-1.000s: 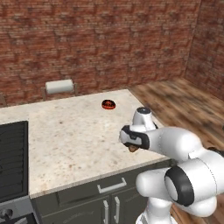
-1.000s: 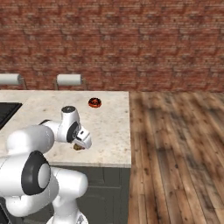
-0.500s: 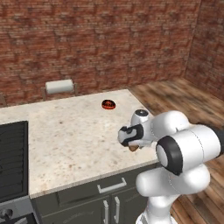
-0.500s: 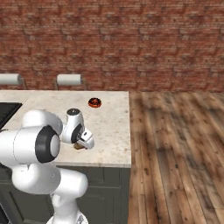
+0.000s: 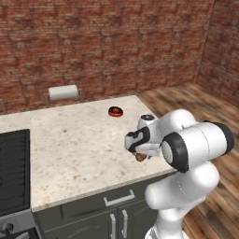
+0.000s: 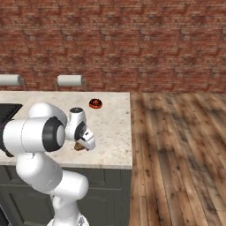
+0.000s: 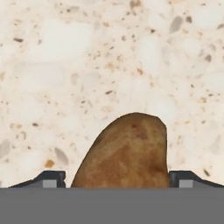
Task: Place the potato and broccoli inside the fridge drawer. Close the drawer after placing the vegetables.
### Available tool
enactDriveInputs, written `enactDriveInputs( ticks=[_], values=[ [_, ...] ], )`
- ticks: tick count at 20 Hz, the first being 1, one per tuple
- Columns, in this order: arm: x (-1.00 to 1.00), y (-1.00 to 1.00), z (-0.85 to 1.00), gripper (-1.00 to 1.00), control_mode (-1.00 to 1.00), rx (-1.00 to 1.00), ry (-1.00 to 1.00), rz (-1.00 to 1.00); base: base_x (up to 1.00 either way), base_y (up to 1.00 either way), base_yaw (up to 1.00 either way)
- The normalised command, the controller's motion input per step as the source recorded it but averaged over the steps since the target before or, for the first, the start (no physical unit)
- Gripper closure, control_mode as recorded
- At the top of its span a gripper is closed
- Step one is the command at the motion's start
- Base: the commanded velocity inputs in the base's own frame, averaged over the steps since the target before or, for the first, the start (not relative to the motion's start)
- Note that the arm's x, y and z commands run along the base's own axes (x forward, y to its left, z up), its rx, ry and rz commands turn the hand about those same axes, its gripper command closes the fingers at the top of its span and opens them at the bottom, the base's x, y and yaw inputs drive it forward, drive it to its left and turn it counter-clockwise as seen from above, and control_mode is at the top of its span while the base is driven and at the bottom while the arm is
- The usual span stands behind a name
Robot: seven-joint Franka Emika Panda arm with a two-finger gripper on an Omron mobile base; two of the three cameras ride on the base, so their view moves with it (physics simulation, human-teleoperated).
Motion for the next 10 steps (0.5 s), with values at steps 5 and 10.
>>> enactDriveInputs(
  ticks=[5,10],
  values=[
    [-0.04,0.02,-0.15,1.00,-1.00,-0.04,0.01,0.00,0.00,0.00,0.00],
    [-0.51,-0.16,0.72,1.00,-1.00,-0.02,-0.14,-0.07,0.00,0.00,0.00]
  ],
)
